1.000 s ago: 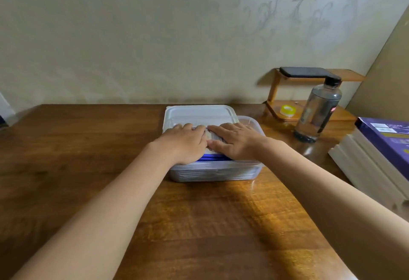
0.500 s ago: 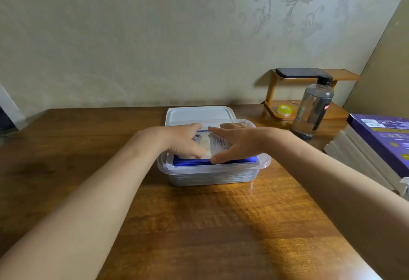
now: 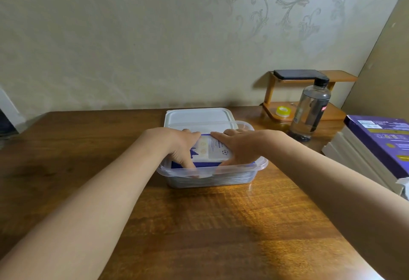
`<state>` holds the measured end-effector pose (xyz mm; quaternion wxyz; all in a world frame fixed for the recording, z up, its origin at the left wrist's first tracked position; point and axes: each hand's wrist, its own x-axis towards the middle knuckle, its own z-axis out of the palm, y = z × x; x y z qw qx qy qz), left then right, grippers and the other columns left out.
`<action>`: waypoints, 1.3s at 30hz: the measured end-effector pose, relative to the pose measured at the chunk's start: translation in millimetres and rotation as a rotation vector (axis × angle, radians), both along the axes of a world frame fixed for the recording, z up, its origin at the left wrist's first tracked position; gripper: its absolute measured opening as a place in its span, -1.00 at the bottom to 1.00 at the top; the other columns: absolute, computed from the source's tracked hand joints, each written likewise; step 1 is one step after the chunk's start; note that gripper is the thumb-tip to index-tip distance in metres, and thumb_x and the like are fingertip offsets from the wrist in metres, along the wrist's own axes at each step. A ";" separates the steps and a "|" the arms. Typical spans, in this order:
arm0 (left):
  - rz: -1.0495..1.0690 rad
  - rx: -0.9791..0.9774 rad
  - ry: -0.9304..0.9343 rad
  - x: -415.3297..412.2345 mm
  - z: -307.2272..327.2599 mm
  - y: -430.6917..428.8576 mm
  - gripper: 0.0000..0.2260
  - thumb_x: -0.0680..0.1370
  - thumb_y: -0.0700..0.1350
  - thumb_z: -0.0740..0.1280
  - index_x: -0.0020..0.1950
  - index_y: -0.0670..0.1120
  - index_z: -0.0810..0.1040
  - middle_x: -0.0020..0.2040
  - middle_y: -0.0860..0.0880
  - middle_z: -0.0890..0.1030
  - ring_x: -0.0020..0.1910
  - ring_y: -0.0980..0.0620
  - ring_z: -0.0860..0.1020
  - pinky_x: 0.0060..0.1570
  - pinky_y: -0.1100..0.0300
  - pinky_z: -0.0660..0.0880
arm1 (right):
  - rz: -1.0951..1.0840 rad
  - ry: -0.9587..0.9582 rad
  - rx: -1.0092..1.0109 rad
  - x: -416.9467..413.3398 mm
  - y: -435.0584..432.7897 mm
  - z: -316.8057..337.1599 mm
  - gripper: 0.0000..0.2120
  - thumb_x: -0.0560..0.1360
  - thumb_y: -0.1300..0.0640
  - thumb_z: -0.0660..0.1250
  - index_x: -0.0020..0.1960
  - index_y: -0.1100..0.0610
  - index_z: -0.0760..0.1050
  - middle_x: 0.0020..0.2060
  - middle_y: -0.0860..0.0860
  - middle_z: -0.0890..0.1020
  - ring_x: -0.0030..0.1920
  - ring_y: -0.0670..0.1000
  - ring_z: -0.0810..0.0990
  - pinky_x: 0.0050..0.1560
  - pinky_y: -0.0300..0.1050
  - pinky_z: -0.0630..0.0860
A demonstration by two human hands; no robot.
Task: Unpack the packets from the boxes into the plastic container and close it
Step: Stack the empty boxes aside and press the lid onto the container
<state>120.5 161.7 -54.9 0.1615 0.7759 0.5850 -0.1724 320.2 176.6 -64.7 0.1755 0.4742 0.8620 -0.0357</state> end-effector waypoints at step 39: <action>1.013 0.188 -1.244 -49.3 -26.1 102.5 -0.81 0.72 -0.05 0.18 0.32 -0.01 0.43 -0.10 -0.02 0.54 -0.14 0.06 0.52 -0.10 0.16 0.48 | -0.919 1.195 -0.109 16.0 137.9 -18.9 -0.82 0.56 0.08 0.29 0.01 0.18 0.57 -0.09 0.14 0.70 -0.07 0.15 0.68 -0.01 0.09 0.65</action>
